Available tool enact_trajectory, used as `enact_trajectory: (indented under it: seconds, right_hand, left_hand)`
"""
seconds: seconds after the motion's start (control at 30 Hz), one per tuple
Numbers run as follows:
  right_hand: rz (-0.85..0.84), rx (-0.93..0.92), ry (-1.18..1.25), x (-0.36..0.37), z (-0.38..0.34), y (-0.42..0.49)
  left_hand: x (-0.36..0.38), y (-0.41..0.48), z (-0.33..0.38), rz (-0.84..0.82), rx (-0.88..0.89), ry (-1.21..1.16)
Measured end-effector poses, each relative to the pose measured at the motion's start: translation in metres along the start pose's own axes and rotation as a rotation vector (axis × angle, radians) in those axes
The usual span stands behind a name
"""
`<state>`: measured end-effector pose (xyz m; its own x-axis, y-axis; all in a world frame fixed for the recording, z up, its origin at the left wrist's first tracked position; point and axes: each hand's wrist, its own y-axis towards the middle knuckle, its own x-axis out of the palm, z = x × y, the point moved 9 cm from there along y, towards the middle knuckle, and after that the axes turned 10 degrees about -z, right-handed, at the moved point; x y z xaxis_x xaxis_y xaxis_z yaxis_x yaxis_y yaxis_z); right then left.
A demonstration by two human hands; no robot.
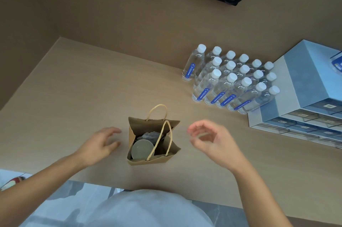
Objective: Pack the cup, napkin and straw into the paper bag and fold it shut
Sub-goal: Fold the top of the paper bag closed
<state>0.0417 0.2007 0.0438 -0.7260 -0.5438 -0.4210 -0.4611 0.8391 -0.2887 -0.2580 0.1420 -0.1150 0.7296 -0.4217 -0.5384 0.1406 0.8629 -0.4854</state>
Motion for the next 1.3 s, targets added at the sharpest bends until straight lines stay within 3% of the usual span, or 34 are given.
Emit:
enact_trajectory:
  seconds: [0.1, 0.2, 0.43, 0.6, 0.73, 0.83, 0.97, 1.2, 1.3]
  right_hand:
    - [-0.205, 0.083, -0.029, 0.034, 0.023, -0.004]
    - [-0.266, 0.025, 0.009, 0.073, 0.021, 0.003]
    - [0.014, -0.145, -0.099, 0.055, 0.013, 0.005]
    - [0.163, -0.103, 0.138, 0.058, 0.021, 0.01]
    - [0.167, -0.149, 0.242, 0.062, 0.027, 0.011]
    - [0.14, -0.219, 0.135, 0.066, 0.027, 0.012]
    - [0.016, -0.129, -0.067, 0.08, 0.043, 0.015]
    - [0.168, -0.138, -0.169, 0.079, 0.03, 0.025]
    - [0.153, -0.109, -0.156, 0.081, 0.032, 0.033]
  left_hand:
    - [-0.015, -0.051, 0.052, 0.032, 0.219, -0.267]
    - [0.006, -0.074, 0.104, -0.092, 0.366, -0.253]
    - [-0.012, -0.075, 0.099, 0.249, 0.335, -0.12]
    - [-0.023, -0.065, 0.083, 0.416, 0.251, -0.384]
    - [-0.027, -0.067, 0.103, 0.481, 0.441, -0.114]
    - [-0.019, -0.071, 0.119, 0.462, 0.546, 0.106]
    - [0.007, -0.056, 0.113, 0.284, 0.495, 0.309]
    - [-0.008, -0.032, 0.103, 0.316, 0.372, 0.038]
    - [-0.017, -0.022, 0.098, 0.317, 0.29, -0.043]
